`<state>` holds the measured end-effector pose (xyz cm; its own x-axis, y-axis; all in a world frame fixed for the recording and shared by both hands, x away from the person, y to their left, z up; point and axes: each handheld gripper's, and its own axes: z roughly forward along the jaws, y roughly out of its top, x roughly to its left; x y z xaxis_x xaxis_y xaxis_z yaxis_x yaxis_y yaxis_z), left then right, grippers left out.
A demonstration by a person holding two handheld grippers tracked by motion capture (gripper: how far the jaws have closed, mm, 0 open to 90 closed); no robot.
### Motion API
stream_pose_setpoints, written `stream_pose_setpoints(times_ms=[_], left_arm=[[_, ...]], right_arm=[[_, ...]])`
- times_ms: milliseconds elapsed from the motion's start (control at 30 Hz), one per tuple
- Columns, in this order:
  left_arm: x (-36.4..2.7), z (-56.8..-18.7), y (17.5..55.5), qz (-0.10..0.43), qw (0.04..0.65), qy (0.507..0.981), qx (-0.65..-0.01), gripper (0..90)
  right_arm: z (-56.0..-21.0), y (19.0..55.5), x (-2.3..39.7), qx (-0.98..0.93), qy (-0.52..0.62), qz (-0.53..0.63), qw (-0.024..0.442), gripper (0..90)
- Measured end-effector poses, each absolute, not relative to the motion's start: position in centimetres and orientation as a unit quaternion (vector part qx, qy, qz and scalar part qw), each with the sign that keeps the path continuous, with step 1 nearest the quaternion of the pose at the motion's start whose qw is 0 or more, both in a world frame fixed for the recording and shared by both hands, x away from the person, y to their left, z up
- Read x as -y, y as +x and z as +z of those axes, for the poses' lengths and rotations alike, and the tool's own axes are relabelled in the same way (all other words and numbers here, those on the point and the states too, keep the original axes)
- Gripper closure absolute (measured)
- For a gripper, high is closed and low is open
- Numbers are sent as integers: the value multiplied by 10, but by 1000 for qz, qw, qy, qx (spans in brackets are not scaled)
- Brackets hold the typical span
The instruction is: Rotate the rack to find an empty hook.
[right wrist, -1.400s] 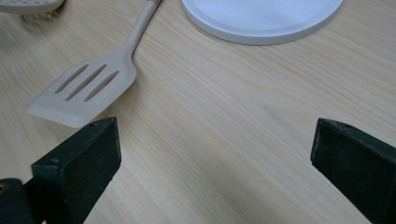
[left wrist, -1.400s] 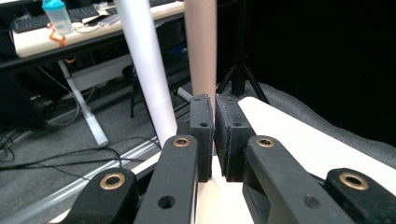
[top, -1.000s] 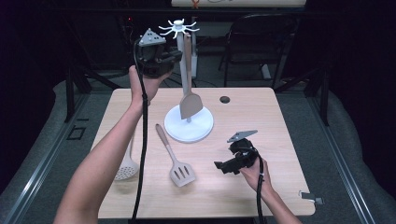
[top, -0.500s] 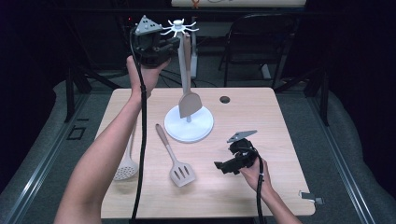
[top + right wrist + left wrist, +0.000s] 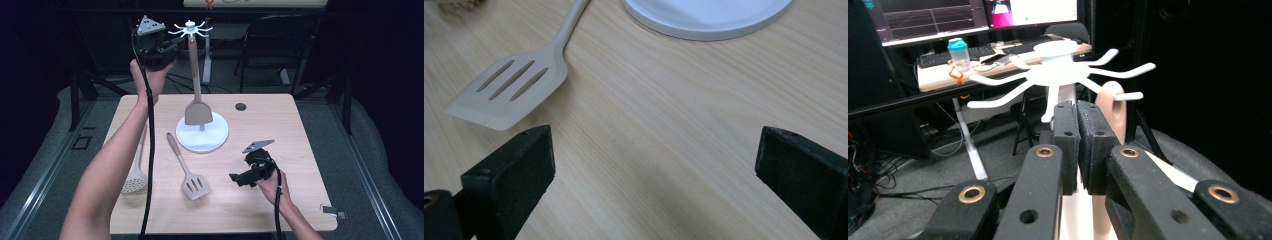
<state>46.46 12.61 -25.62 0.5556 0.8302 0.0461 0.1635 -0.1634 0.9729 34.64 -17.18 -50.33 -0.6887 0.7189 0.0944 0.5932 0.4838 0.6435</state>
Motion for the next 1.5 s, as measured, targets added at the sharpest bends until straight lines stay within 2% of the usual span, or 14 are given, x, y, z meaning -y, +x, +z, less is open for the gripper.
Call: stream_pose_setpoints(times_ms=[667, 800, 900, 1000, 1200, 1333, 1500], left_arm=[[-135, -255, 476, 320, 528, 690, -378, 872], [-137, -258, 471, 323, 526, 692, -375, 832], [-143, -261, 465, 323, 527, 689, -378, 777], [-149, -267, 461, 316, 519, 697, -381, 682], [-156, -290, 454, 289, 492, 723, -389, 419], [-160, -314, 450, 271, 470, 743, -391, 292], [-166, -343, 444, 256, 455, 755, -396, 195]], right_arm=[[-505, 347, 169, -860, 380, 329, 93, 28], [-505, 346, 169, -860, 378, 329, 92, 32], [-505, 346, 169, -861, 377, 330, 92, 35], [-505, 346, 169, -863, 375, 326, 92, 37], [-506, 346, 166, -865, 374, 324, 89, 37], [-507, 346, 165, -867, 371, 322, 83, 37], [-509, 345, 163, -871, 370, 314, 82, 37]])
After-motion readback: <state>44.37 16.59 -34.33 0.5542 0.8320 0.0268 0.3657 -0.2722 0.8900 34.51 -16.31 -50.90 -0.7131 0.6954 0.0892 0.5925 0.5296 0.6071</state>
